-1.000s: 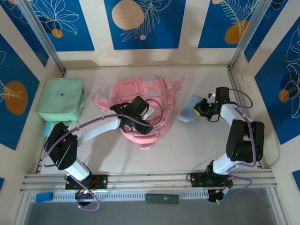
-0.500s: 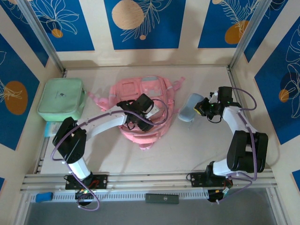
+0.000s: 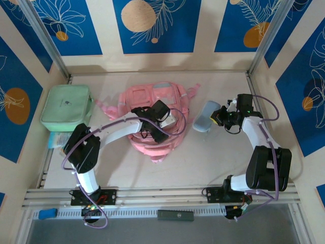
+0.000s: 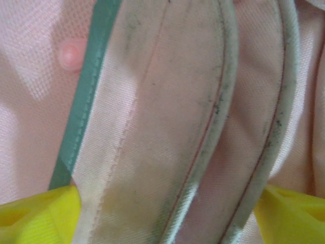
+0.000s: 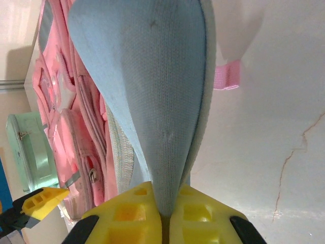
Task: Pack books, pencil case, and school supplies into a backpack
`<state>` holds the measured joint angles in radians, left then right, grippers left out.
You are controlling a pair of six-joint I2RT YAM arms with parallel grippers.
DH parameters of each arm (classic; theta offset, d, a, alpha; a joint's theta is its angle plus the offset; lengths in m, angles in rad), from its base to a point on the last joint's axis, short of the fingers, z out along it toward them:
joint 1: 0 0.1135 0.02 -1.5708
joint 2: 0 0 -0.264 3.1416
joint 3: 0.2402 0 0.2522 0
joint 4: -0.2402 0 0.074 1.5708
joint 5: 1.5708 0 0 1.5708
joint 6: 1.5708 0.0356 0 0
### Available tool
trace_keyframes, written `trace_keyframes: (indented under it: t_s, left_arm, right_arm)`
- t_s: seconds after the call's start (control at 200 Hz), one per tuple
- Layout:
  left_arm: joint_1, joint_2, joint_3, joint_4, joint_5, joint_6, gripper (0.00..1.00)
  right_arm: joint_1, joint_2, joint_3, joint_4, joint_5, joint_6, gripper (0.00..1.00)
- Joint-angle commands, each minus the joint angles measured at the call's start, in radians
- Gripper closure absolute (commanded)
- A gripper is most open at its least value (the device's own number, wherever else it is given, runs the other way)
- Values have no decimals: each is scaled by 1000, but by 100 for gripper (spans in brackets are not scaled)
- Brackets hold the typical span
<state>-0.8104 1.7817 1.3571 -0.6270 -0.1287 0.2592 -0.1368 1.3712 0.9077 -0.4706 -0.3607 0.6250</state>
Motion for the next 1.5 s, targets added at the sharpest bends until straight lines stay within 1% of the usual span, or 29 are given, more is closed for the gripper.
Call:
trace_keyframes:
  t_s: [0.0,0.135,0.225,0.295,0.375,0.42,0.475,0.6,0.72,0.795,0.865,0.95,1.01,1.06,1.12,1.27,1.33,1.421,1.461,1.496]
  left_arm:
    - [34,-20,55,8,-23,31,20]
    - [65,-31,73,17,39,22,33]
    - [65,-16,64,25,73,19,46]
    - [62,13,64,18,79,12,52]
    - [59,39,73,3,114,13,60]
    - [53,44,70,11,121,18,69]
    - [48,44,66,28,114,21,81]
    - [44,38,84,37,106,27,100]
    - [44,27,131,14,101,-13,100]
    - [44,7,156,13,94,-80,100]
    - [40,-5,186,10,113,-137,100]
    - [24,-12,224,6,100,-202,100]
    - [4,-13,266,-8,57,-251,100]
    - [-12,-14,304,-15,8,-303,100]
    - [-26,-17,347,-18,-25,-376,100]
    - [-43,-31,368,64,3,-519,100]
    - [-45,-18,389,71,12,-554,100]
    - [-53,-4,409,64,10,-602,100]
    - [-55,-4,407,81,5,-624,100]
    - [-55,-4,410,89,-14,-653,100]
  right_arm:
    - [11,-47,23,-44,-40,6,95]
    - [20,-75,37,-74,-53,5,95]
    - [26,-90,39,-83,-69,9,95]
    - [29,-100,41,-92,-75,12,95]
    - [30,-109,43,-98,-81,16,95]
    - [30,-112,46,-103,-84,18,95]
    - [31,-115,49,-110,-87,18,95]
    - [31,-121,53,-140,-96,20,95]
    - [31,-139,50,-164,-126,32,95]
    - [33,-148,48,-190,-142,35,95]
    - [35,-146,45,-219,-143,45,95]
    - [61,-134,38,-208,-158,80,96]
    - [98,-125,29,-181,-140,119,96]
    - [143,-113,18,-135,-113,163,96]
    - [201,-90,14,-78,-81,218,96]
    - [324,28,30,125,-22,375,96]
    - [371,92,63,170,34,417,96]
    - [431,180,106,278,85,445,95]
    - [448,221,120,323,110,468,90]
    - [459,251,122,376,111,486,81]
